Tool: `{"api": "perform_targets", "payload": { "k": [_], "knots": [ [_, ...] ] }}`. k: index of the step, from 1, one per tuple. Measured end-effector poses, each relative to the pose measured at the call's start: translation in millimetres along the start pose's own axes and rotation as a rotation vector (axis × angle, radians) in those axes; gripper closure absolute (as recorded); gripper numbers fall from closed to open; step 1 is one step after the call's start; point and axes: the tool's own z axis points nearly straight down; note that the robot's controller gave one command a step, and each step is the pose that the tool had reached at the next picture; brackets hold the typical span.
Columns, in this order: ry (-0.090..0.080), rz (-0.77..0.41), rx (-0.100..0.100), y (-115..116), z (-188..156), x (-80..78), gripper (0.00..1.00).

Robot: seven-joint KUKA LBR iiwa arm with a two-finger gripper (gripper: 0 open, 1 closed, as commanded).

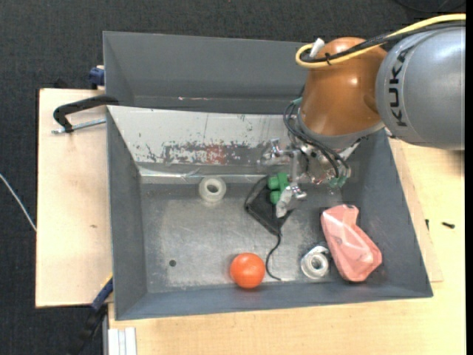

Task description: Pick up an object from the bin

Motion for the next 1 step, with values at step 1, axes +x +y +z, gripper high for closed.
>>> {"api": "perform_targets", "payload": {
  "k": [1],
  "knots": [
    [-0.006,-0.208,0.000,-1.5,56.8,-0.6,0.00]
  ]
}}
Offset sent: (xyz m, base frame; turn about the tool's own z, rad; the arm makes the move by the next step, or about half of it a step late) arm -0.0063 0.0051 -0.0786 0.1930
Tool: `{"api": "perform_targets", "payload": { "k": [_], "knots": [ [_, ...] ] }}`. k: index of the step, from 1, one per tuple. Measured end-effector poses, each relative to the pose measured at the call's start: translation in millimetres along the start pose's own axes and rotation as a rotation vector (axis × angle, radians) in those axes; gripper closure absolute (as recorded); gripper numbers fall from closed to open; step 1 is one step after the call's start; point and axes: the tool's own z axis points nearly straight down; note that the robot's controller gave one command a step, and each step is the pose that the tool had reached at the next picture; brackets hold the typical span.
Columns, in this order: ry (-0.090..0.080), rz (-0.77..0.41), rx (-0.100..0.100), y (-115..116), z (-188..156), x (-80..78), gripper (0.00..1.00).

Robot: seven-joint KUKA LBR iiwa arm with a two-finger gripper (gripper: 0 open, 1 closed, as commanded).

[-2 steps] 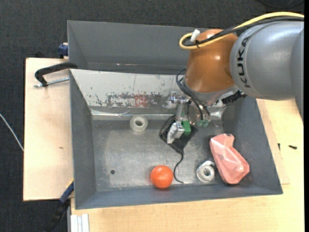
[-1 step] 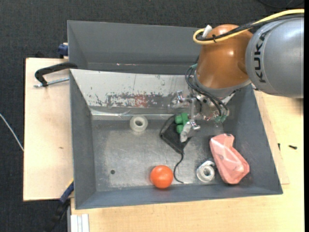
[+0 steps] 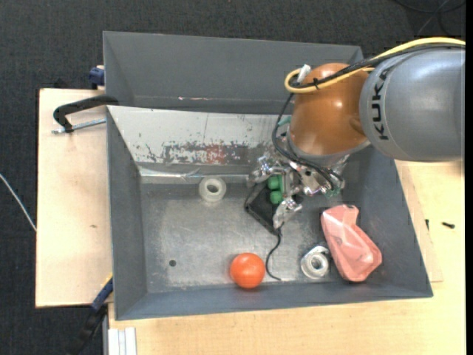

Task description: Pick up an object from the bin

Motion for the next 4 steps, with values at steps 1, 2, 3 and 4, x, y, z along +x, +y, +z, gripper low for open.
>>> {"api": "perform_targets", "payload": {
  "k": [1,2,3,4],
  "knots": [
    [0.000,-0.016,-0.002,0.4,9.1,1.0,1.00],
    [0.000,-0.016,-0.002,0.4,9.1,1.0,1.00],
    [0.003,-0.016,-0.003,0.8,6.3,1.6,1.00],
    [0.011,-0.016,-0.008,2.2,-8.6,3.4,1.00]
  ]
}}
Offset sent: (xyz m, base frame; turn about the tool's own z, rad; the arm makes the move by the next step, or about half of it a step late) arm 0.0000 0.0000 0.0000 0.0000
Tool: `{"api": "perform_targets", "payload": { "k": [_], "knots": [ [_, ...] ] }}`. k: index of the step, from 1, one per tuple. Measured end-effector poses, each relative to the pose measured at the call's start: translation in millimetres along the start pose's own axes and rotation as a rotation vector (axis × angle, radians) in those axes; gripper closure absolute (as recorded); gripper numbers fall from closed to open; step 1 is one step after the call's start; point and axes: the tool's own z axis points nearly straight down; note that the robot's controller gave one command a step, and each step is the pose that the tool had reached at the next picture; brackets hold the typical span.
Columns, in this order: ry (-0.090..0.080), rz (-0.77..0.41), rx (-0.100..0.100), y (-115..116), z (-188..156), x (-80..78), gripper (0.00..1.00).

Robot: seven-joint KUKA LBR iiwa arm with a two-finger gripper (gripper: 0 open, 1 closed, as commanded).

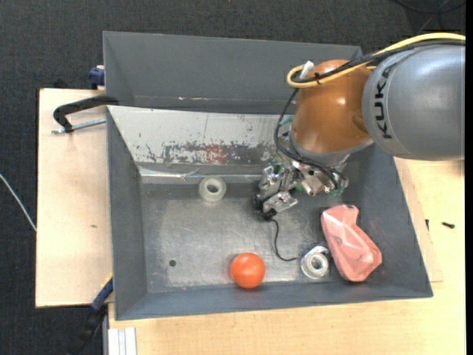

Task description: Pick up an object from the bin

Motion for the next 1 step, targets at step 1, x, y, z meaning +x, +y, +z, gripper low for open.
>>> {"api": "perform_targets", "payload": {
  "k": [1],
  "knots": [
    [-0.006,0.000,0.004,-0.5,-21.8,-1.8,1.00]
  ]
}}
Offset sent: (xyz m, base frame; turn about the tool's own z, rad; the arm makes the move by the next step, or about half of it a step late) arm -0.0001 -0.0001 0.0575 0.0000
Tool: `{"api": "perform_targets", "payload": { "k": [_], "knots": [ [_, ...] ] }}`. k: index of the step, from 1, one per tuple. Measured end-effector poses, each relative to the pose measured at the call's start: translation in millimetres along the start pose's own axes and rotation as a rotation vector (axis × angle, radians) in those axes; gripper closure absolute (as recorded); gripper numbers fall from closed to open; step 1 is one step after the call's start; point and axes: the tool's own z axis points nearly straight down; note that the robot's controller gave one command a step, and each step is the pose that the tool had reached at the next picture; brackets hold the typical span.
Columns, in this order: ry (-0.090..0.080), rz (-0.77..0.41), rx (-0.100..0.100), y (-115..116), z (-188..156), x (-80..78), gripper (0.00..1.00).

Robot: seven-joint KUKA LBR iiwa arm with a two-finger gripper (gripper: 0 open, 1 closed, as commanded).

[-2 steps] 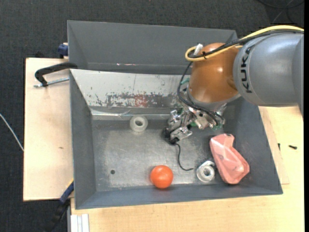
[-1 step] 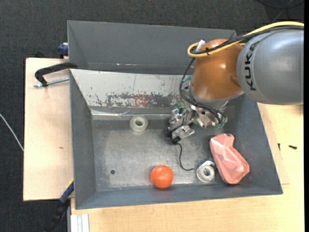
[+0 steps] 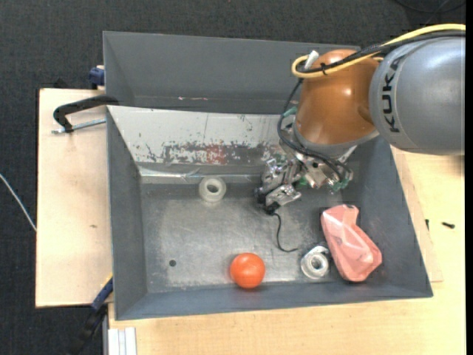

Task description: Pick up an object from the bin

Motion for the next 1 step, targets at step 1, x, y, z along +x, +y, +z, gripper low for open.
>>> {"api": "perform_targets", "payload": {
  "k": [1],
  "knots": [
    [-0.006,0.000,0.003,-0.4,-12.9,-1.4,1.00]
  ]
}}
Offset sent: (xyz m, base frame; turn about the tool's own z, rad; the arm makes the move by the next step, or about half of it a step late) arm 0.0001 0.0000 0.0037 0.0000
